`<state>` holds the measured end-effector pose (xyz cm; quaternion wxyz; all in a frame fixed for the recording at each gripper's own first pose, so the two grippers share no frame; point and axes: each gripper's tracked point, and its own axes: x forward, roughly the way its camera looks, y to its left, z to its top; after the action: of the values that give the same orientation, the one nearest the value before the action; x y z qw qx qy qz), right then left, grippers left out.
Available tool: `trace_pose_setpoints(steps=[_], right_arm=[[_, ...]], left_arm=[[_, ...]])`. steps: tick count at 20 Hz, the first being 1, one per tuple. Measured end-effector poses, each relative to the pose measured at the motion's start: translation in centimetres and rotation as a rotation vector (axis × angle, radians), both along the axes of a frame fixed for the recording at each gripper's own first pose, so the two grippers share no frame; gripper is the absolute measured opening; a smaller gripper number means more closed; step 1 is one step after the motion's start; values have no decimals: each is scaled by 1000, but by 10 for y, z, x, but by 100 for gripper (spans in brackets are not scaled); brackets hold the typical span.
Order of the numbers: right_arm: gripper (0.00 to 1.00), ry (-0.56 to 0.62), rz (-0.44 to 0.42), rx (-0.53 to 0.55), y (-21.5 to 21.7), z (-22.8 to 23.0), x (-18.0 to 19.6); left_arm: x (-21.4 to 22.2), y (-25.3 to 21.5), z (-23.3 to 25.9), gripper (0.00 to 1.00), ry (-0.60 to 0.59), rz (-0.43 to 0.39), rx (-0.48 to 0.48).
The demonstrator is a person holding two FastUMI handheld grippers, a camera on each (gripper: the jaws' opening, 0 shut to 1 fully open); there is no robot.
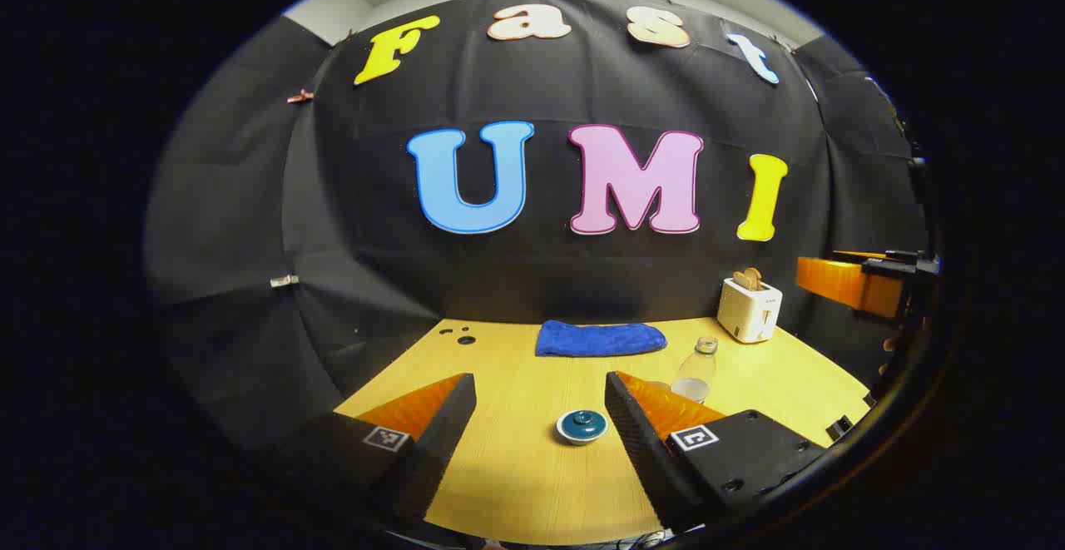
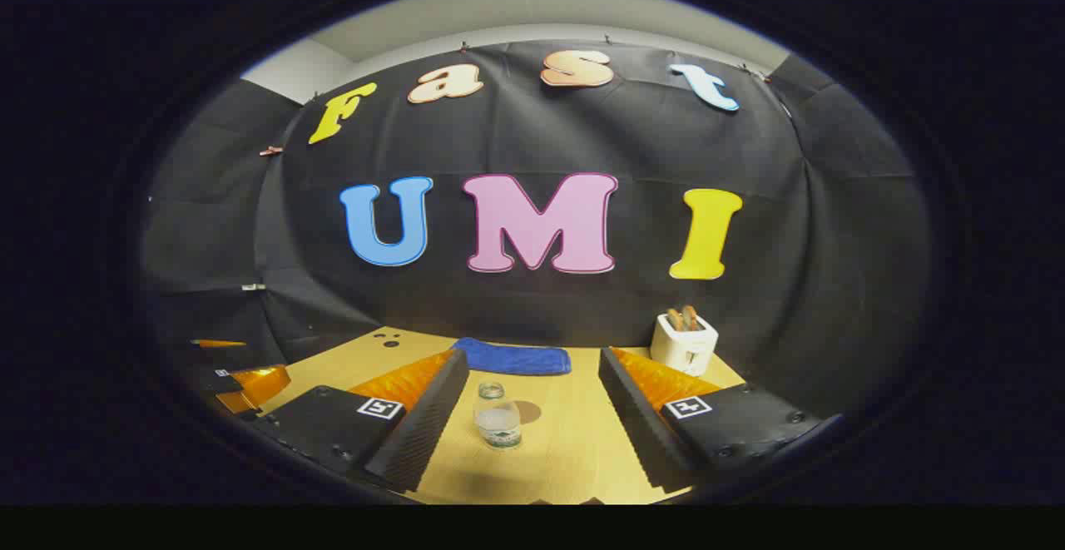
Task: Open the teacup lid with one hand, grasp the water bottle and pour water into the teacup with the other hand; after pouring, place the water bottle on the coaster and then close the teacup lid.
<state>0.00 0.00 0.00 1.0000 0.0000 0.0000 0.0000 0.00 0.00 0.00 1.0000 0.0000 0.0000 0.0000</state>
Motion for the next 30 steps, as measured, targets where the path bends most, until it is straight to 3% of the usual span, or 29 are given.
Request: trace_pose_setpoints(steps=[8,15,24,30], right_arm=[[98,21,93,7,6,-6,33],[98,51,104,-11,-3,-24,49],[98,132,106,-16,-8,-92,53],[98,203,74,18,-4,-148,64]], left_arm=[[21,-7,11,98,-20,41,-1],[59,-14,-20,98,44,19,-19],[140,-40,-111,98,161,-72,31],[185,-53,-174,84,191,-120,96]])
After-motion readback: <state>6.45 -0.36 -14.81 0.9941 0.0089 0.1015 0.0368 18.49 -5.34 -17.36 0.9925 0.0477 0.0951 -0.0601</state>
